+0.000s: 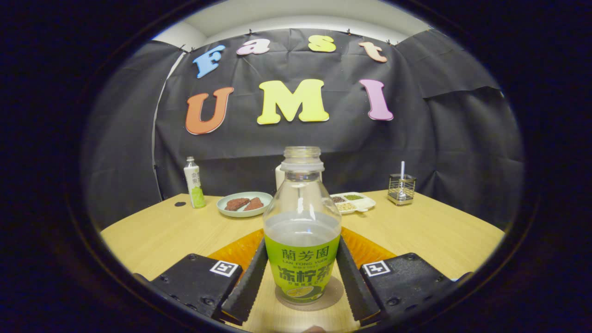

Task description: Take the bottle from table, then pour the juice into the cup, finally place the bottle on the coaster

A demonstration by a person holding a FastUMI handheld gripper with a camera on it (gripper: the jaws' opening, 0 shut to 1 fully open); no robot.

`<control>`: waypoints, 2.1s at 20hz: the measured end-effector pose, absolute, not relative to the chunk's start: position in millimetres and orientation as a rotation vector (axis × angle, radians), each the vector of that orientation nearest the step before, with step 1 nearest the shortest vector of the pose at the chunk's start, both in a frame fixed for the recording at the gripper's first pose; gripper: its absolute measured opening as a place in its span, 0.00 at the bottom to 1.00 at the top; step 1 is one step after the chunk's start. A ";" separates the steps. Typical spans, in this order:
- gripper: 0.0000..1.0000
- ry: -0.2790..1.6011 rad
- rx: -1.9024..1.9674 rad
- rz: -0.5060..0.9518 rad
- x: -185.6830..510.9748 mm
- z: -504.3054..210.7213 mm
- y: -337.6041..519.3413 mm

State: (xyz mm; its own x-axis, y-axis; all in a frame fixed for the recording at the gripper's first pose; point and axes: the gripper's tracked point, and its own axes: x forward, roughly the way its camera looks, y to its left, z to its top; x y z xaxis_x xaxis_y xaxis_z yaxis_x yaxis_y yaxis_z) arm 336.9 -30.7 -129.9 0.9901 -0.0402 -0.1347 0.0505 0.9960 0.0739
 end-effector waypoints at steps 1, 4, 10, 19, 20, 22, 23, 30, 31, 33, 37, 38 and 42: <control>0.87 0.139 0.073 -0.050 336.2 -132.6 -31.1; 1.00 0.148 0.053 -0.057 333.1 -136.9 -30.8; 1.00 0.134 0.013 -0.045 322.7 -120.4 -29.9; 1.00 0.123 -0.022 -0.024 259.6 -46.3 -29.2; 1.00 0.116 -0.009 -0.024 248.0 -34.8 -30.1; 1.00 0.096 0.013 -0.026 222.7 -9.1 -35.5; 1.00 0.080 0.018 -0.028 208.1 5.3 -38.4; 1.00 -0.019 -0.010 -0.127 97.3 62.0 -64.6; 1.00 -0.021 -0.019 -0.145 81.9 62.7 -68.4; 1.00 0.011 -0.042 -0.175 54.4 55.7 -72.2; 1.00 0.071 -0.047 -0.153 12.8 36.6 -65.4; 1.00 0.062 -0.038 -0.149 5.4 37.0 -63.6; 1.00 0.016 -0.005 -0.160 -14.7 35.0 -64.6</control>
